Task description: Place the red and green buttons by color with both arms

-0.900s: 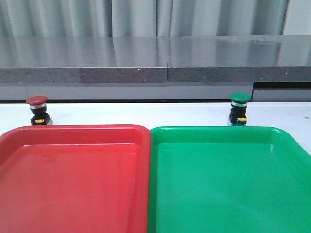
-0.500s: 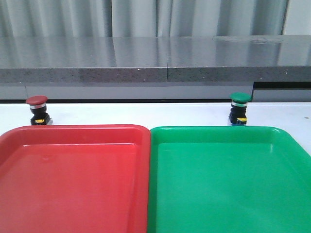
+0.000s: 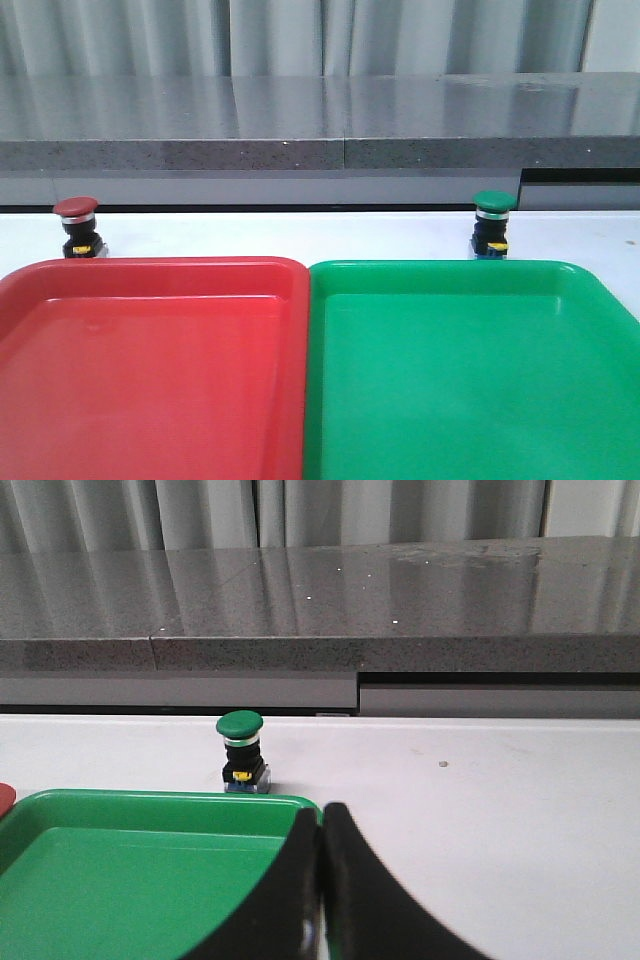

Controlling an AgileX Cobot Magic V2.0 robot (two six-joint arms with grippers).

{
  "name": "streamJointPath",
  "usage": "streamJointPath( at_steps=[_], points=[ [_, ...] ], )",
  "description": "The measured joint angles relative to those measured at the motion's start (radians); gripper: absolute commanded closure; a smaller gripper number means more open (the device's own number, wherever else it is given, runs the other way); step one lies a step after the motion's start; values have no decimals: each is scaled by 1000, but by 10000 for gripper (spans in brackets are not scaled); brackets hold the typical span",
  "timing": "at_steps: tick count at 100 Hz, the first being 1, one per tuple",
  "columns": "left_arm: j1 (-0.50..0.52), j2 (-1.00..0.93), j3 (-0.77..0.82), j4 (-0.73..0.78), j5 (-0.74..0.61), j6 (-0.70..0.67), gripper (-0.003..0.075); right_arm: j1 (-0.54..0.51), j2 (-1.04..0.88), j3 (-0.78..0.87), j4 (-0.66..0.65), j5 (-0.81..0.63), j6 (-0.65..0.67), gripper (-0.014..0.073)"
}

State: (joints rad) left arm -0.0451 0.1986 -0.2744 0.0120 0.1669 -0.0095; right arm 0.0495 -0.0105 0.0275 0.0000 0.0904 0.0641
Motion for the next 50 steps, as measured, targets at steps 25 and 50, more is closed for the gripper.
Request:
streamJointPath(
  at_steps=[25,50],
  points=[
    [0,359,-312,-40,108,0,739,0,0,0,0,0,0,662],
    [0,667,-546,-42,332,0,739,0,0,0,0,0,0,662]
  ],
)
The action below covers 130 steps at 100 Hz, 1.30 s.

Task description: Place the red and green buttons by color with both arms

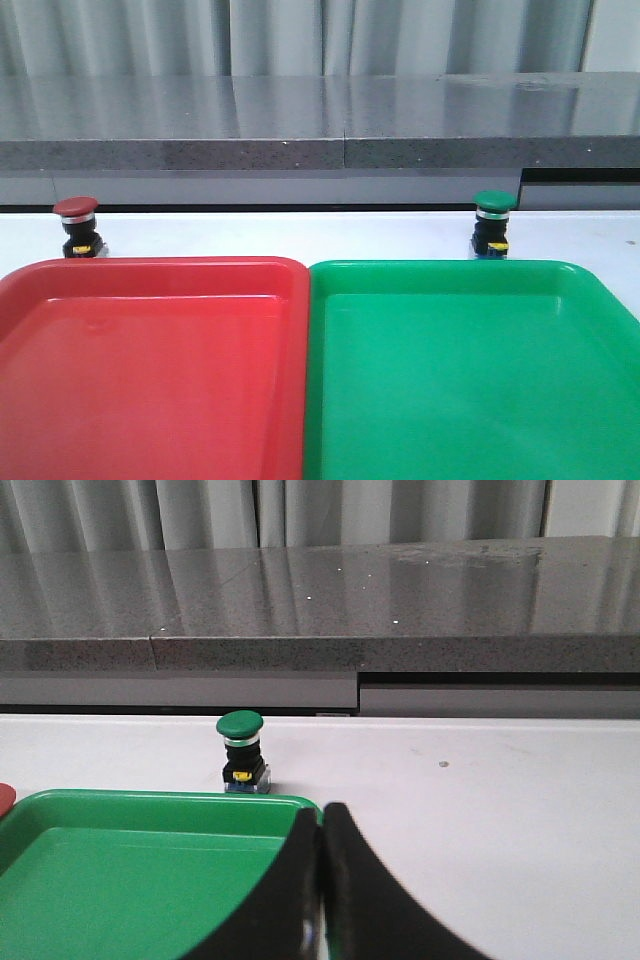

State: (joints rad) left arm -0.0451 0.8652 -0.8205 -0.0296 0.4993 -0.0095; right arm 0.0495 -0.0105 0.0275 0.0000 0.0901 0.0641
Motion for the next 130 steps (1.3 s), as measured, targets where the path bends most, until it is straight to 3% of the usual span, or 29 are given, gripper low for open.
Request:
streamJointPath(
  at_steps=[23,30,39,54,60,80,130],
  points=[
    [0,165,-68,0,112,0,730,0,0,0,0,0,0,662],
    [0,183,-70,0,119,0,673,0,0,0,0,0,0,662],
    [0,190,-70,0,123,0,503,0,0,0,0,0,0,662],
    [0,191,-72,0,128,2,83,0,0,0,0,0,0,662],
    [0,191,-72,0,130,2,-1,0,0,0,0,0,0,662],
    [0,211,-77,-16,128,2,91,0,0,0,0,0,0,662],
    [-28,647,-367,-122,163,71,94,0,0,0,0,-2,0,662]
  ],
)
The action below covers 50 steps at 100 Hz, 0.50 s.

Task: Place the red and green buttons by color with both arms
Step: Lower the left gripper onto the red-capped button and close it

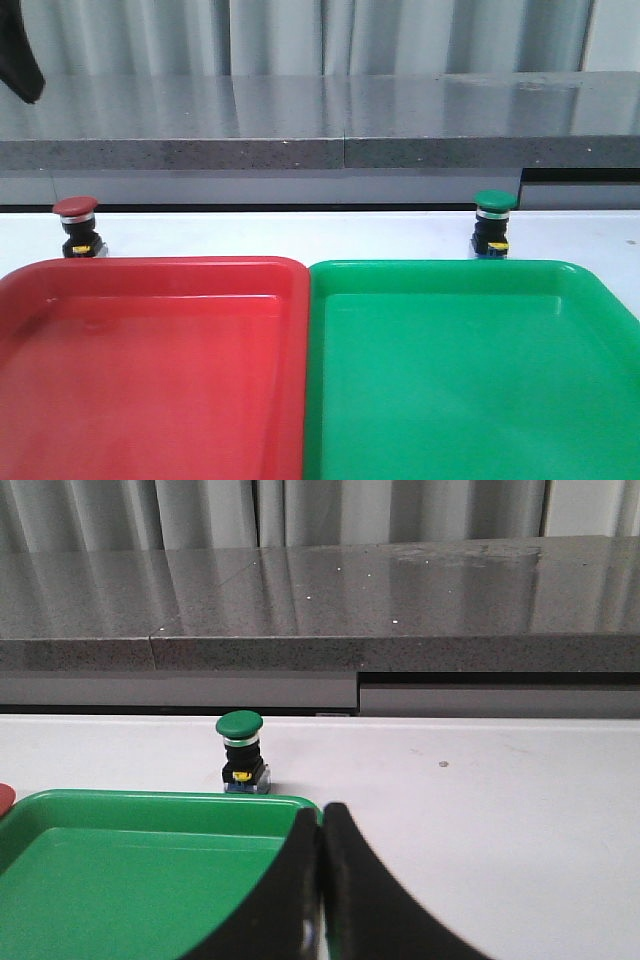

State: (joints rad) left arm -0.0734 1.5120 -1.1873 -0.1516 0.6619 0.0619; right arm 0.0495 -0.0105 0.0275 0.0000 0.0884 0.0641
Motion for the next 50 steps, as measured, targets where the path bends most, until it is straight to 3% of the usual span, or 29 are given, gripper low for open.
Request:
streamJointPath(
  at_steps=[50],
  points=[
    [-55,374,-243,0,15,8,94,0,0,0,0,0,0,662]
  ],
)
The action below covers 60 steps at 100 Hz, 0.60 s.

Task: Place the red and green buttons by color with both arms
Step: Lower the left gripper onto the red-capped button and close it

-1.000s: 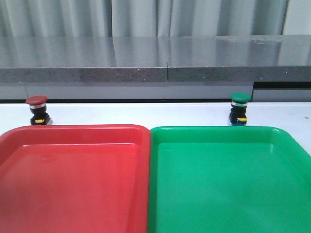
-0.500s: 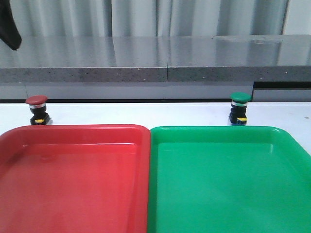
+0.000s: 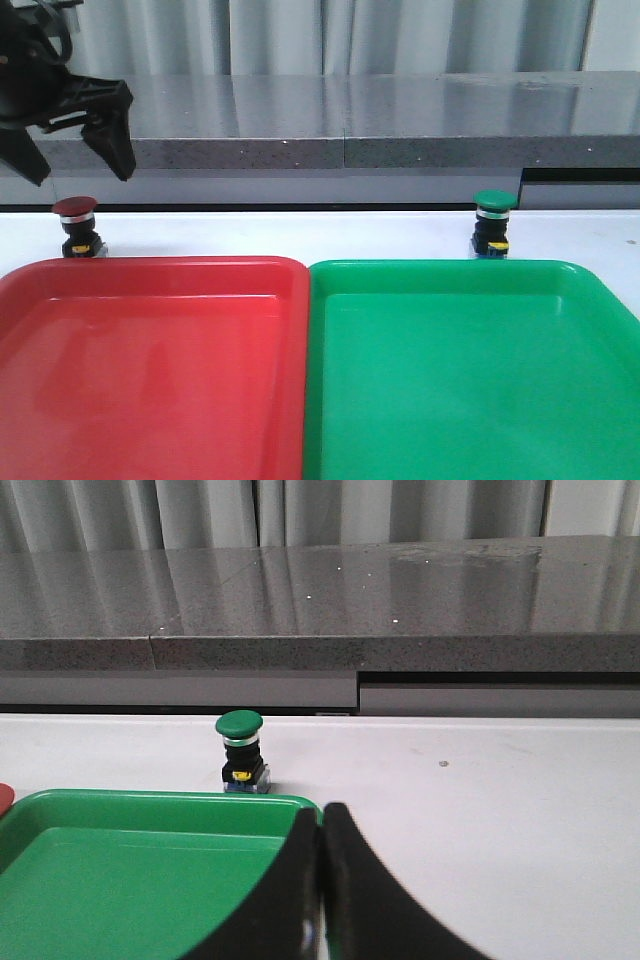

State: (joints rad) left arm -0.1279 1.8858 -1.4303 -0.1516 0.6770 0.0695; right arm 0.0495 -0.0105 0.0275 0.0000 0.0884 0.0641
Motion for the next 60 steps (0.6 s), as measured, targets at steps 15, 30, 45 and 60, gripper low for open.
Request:
streamJointPath(
  at_steps=[15,30,45,60],
  points=[
    [0,61,-11,0,0,0,95,0,0,0,0,0,0,662],
    [0,93,-11,0,1,0,178,0,0,0,0,0,0,662],
    [0,106,-11,0,1,0,365,0,0,0,0,0,0,662],
    [0,109,-11,0,1,0,566,0,0,0,0,0,0,662]
  ],
)
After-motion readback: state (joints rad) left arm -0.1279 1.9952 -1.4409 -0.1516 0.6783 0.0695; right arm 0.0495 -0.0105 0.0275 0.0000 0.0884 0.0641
